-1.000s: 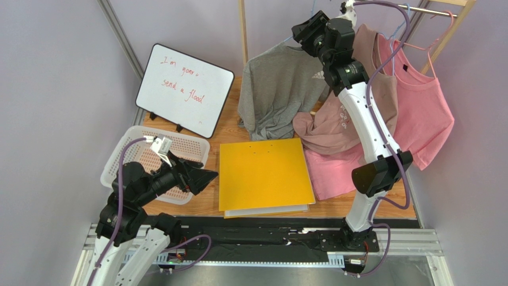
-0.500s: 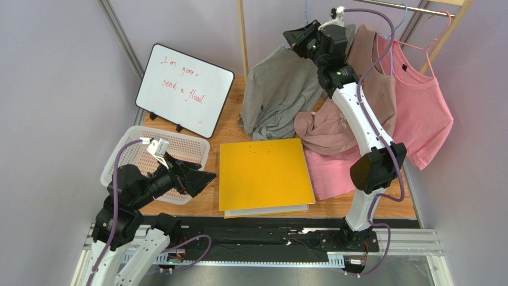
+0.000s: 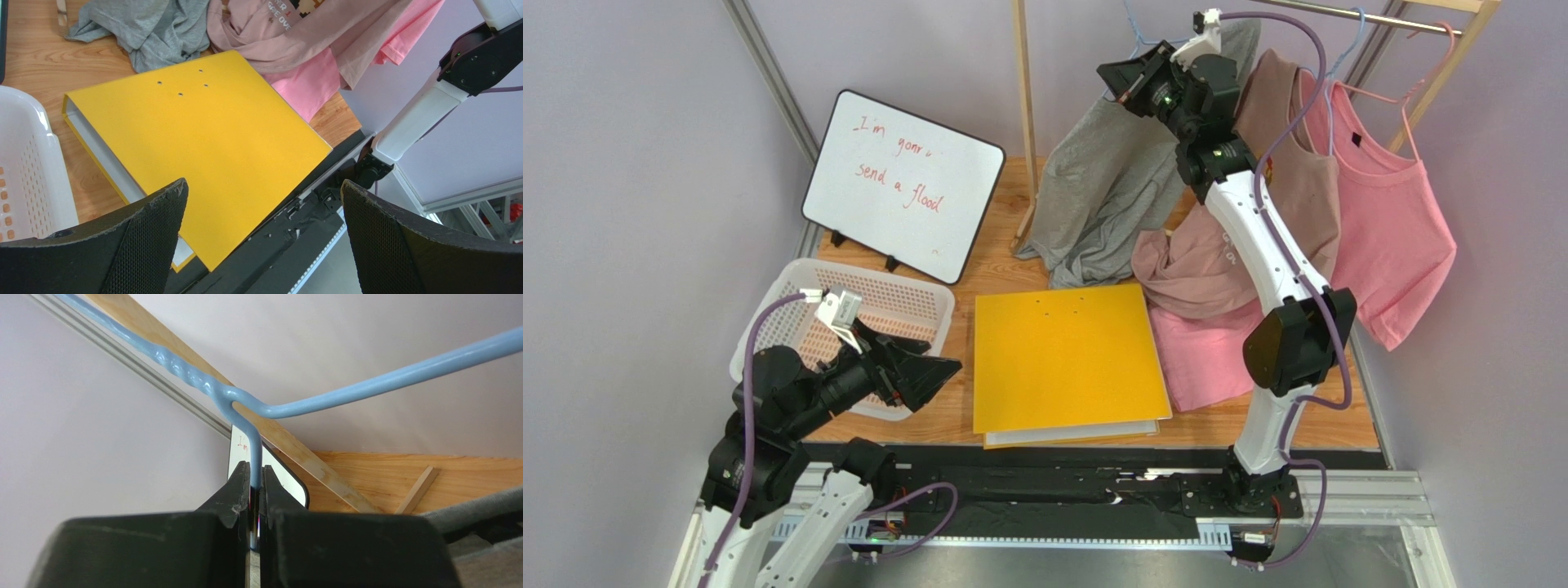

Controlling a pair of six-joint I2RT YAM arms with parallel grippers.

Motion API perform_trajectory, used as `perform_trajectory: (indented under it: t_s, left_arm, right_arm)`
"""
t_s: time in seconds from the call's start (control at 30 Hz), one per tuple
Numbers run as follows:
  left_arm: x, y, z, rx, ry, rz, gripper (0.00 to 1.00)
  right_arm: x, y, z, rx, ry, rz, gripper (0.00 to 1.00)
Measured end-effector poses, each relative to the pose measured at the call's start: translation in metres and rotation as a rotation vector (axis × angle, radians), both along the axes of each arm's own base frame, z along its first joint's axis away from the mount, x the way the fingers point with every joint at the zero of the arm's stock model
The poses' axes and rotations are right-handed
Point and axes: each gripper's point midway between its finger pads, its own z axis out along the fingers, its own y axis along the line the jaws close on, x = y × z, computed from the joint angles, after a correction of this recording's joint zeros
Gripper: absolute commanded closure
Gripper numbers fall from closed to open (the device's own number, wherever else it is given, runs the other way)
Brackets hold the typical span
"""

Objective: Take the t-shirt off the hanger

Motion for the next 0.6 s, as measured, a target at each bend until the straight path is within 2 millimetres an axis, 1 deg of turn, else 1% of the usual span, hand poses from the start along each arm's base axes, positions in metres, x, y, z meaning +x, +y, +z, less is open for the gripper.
perform_trajectory:
  t_s: [0.3,0.5,0.6]
  left_arm:
    - [-0.001,0.001,-0.004,0.006,0.015,0.003,0.03]
    - [-0.001,0.001,-0.004,0.006,0.019,0.003,0.03]
    - [-0.001,0.001,-0.004,0.005,0.02,0.004,0.03]
  right_arm:
    - [0.002,0.008,-0.002,-0.157,-0.154,0.064,1.0]
    - [0.001,0.014,0.004,-0.239,-0.256,0.11,1.0]
    - [0.004,0.02,0.012,-0.263,-0.309,0.141,1.0]
